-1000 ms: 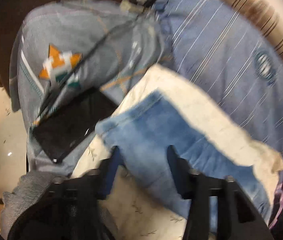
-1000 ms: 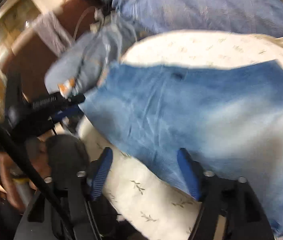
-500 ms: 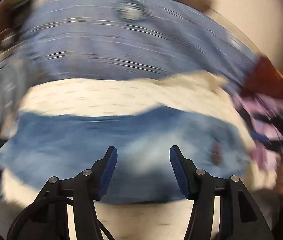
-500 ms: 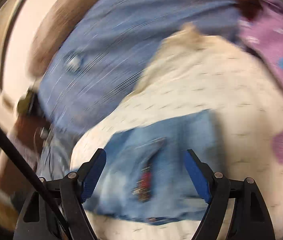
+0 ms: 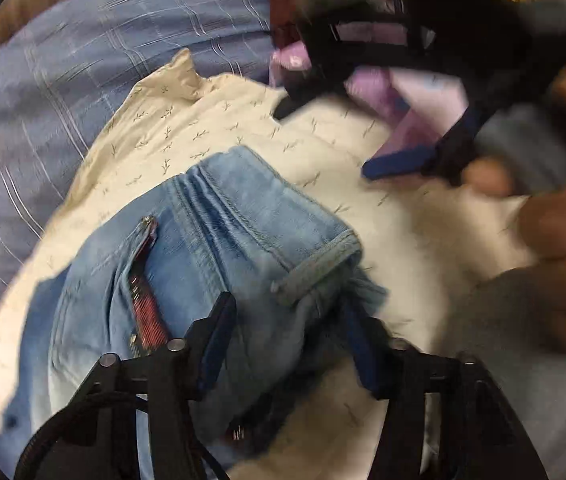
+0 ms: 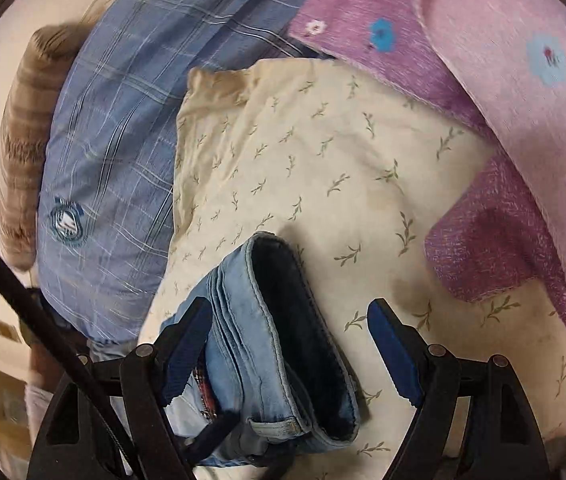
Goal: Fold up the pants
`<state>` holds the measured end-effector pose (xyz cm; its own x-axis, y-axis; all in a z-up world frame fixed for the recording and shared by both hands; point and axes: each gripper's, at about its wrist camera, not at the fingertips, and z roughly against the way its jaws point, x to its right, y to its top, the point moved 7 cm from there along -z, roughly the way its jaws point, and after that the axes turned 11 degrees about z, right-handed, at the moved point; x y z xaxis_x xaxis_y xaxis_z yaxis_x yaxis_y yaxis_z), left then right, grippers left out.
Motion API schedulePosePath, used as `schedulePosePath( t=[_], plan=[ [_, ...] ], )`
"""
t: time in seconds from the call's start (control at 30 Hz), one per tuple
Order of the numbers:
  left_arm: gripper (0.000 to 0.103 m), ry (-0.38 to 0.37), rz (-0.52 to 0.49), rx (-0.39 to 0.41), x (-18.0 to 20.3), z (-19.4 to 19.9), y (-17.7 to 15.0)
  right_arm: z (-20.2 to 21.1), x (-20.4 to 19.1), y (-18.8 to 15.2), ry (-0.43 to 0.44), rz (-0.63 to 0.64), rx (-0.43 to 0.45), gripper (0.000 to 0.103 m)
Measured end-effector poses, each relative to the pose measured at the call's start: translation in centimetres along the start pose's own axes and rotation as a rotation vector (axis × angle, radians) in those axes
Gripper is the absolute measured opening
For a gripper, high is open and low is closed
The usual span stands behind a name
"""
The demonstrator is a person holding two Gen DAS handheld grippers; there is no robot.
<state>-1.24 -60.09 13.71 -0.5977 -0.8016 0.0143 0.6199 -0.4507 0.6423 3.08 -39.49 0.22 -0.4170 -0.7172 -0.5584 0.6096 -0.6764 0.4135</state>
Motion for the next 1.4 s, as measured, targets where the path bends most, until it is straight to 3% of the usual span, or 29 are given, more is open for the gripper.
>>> schedulePosePath(
  t=[0.03,0.07,0.2,0.27,0.3,0.37,0.4,0.5,0.57,0.73,0.8,0.87,0.97,1.03,1.1,1.2,1.3,1.37,1.4],
  plan=[
    [0.024,-0.025,0.006,-0.014,0.7,-0.4,-0.6,-0.1,0.1,0.0,0.01,-0.011,-0.005,0.082],
    [0.019,-0.038,0.035,-0.014,0.8,-0.5,-0.7,0.0,0.3,0.0,0.014,-0.019,-0.008,0.082],
    [0.012,-0.111,0.1,0.052,0.7,2.3,-0.1,0.5,1.3,0.1,0.049,-0.068,0.012,0.082],
    [0.017,-0.123,0.131,0.054,0.4,3.0,-0.1,1.2,1.7,0.4,0.053,-0.092,0.046,0.082],
    [0.019,-0.127,0.127,0.038,0.1,2.4,-0.9,1.4,1.8,0.5,0.049,-0.1,0.052,0.082],
    [0.033,-0.116,0.091,-0.017,-0.3,0.9,-2.4,1.3,1.9,0.4,0.06,-0.114,0.047,0.082],
    [0.033,-0.119,0.083,-0.035,-0.5,1.0,-3.0,1.2,1.9,0.3,0.064,-0.114,0.043,0.082],
    [0.044,-0.137,0.025,0.006,-0.2,3.0,-3.9,1.0,1.7,0.2,0.072,-0.108,0.028,0.082],
    [0.055,-0.096,-0.02,0.042,0.3,4.4,-4.9,0.6,1.5,0.1,0.087,-0.105,0.011,0.082],
    [0.058,0.032,-0.16,0.057,1.2,2.3,-5.7,-0.1,1.2,-0.3,0.12,-0.1,-0.035,0.085],
    [0.051,0.053,-0.204,0.082,1.6,1.9,-6.5,-0.7,1.3,-0.6,0.128,-0.107,-0.067,0.085],
    [0.028,0.013,-0.167,0.082,1.3,2.2,-7.0,-1.2,1.6,-0.9,0.122,-0.126,-0.096,0.086],
    [0.012,-0.108,-0.008,0.069,-0.5,4.5,-7.1,-2.2,1.3,-1.2,0.15,-0.115,-0.149,0.086],
    [0.01,-0.209,0.143,0.071,-2.4,5.6,-6.8,-2.5,1.3,-0.9,0.149,-0.096,-0.158,0.086],
    [0.01,-0.259,0.224,0.063,-3.5,6.5,-7.2,-3.5,1.6,-0.7,0.103,-0.07,-0.187,0.086],
    [0.009,-0.321,0.318,0.05,-5.0,7.2,-7.6,-4.7,1.0,-1.0,0.198,-0.081,-0.239,0.086],
    [0.009,-0.376,0.4,0.049,-6.4,7.8,-7.8,-4.8,0.5,-1.2,0.231,-0.079,-0.248,0.085],
    [0.009,-0.387,0.426,0.053,-7.0,8.0,-8.1,-5.4,0.4,-1.5,0.214,-0.074,-0.27,0.076],
    [0.009,-0.389,0.434,0.053,-7.1,8.4,-8.5,-5.8,0.2,-1.8,0.2,-0.06,-0.289,0.059]
  ],
)
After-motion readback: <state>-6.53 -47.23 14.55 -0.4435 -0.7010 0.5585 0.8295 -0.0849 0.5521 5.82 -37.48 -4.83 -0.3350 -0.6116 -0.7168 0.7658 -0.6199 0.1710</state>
